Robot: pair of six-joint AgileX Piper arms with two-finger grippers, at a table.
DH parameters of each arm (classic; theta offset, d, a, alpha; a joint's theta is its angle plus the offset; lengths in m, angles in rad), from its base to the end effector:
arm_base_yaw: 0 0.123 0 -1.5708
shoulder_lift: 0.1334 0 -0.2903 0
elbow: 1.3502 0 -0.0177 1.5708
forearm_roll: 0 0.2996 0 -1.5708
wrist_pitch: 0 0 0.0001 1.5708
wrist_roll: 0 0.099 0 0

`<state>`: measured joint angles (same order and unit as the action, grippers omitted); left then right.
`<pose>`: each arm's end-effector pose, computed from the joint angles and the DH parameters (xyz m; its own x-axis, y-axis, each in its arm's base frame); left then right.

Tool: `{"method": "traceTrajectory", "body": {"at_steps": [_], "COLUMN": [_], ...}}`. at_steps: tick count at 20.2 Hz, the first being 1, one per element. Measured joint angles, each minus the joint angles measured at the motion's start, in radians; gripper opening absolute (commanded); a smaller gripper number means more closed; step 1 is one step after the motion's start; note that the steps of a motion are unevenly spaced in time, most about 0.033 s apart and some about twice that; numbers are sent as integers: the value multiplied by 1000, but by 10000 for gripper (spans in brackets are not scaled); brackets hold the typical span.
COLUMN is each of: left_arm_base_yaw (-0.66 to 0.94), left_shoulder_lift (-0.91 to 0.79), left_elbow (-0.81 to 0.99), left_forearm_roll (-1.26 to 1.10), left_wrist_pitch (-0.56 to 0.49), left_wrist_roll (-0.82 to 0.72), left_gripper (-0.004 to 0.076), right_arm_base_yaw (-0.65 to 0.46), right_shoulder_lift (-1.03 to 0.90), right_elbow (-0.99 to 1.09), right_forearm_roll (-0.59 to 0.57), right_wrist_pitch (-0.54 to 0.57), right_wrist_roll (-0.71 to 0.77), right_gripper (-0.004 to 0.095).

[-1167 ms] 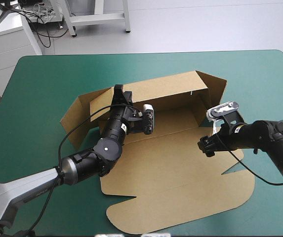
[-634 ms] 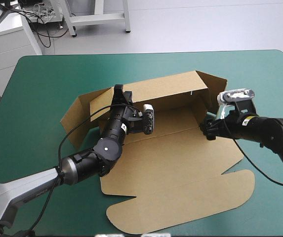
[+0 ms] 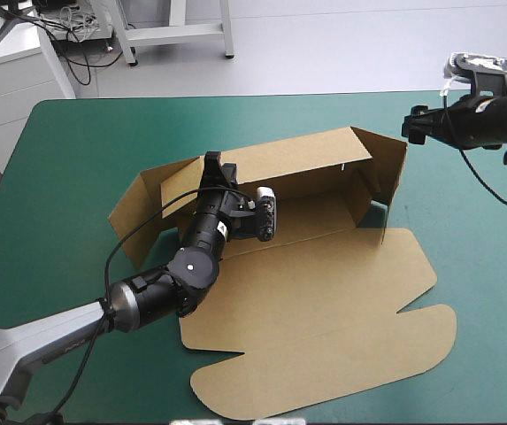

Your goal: Fold the box

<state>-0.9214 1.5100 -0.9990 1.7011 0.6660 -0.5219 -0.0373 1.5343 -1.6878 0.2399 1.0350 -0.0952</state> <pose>0.2755 -0.2624 0.2807 0.1937 0.9696 -0.1496 0.2765 0.0923 0.9566 0.3840 0.0059 0.4322 -0.7067 0.0548 -0.7054 -0.0879 0.9825 0.1644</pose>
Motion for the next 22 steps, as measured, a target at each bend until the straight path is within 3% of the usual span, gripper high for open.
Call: {"method": "traceTrajectory", "body": {"at_steps": [9,17,22], "left_arm_base_yaw": [0,0,0], "left_shoulder_lift": [0,0,0], "left_elbow": [0,0,0], "left_forearm_roll": [0,0,0], "left_wrist_pitch": [0,0,-1], "left_wrist_roll": [0,6,20], "left_gripper": [-10,-10,-10], "right_arm_base_yaw": [-14,-21,-21], "right_shoulder_lift": [444,499,493], "right_elbow": [-453,-475,-384], "right_forearm_roll": [10,31,34], "right_wrist_pitch": [206,209,208], "right_wrist_roll": [5,8,-24], "right_gripper": [877,877,877]}}
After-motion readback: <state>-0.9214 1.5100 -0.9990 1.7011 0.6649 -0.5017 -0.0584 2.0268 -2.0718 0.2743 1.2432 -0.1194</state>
